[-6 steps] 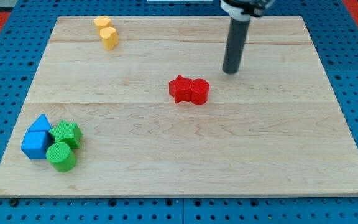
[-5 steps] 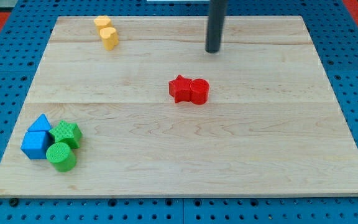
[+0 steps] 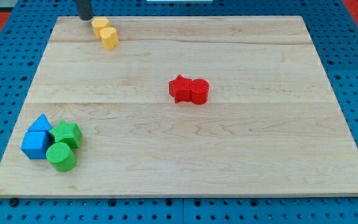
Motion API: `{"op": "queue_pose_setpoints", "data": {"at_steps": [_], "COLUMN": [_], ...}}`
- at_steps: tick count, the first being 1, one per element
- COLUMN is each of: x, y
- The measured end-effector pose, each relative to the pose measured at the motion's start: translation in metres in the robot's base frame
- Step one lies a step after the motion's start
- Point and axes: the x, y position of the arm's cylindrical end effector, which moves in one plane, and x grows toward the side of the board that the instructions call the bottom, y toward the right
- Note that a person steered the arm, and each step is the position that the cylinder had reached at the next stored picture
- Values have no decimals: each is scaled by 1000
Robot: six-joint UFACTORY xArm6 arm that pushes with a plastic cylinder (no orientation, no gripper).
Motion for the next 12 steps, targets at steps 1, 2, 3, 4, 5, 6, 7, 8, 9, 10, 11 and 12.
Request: {"op": "queue_pose_setpoints", "data": {"at_steps": [1, 2, 3, 4, 5, 6, 7, 8, 9, 10, 11, 12], "x": [9, 38, 55, 67, 82, 84, 84, 94, 99, 109, 146, 157], "y": [-21, -5, 46, 99, 134, 126, 68, 36, 69, 138, 202, 241]}}
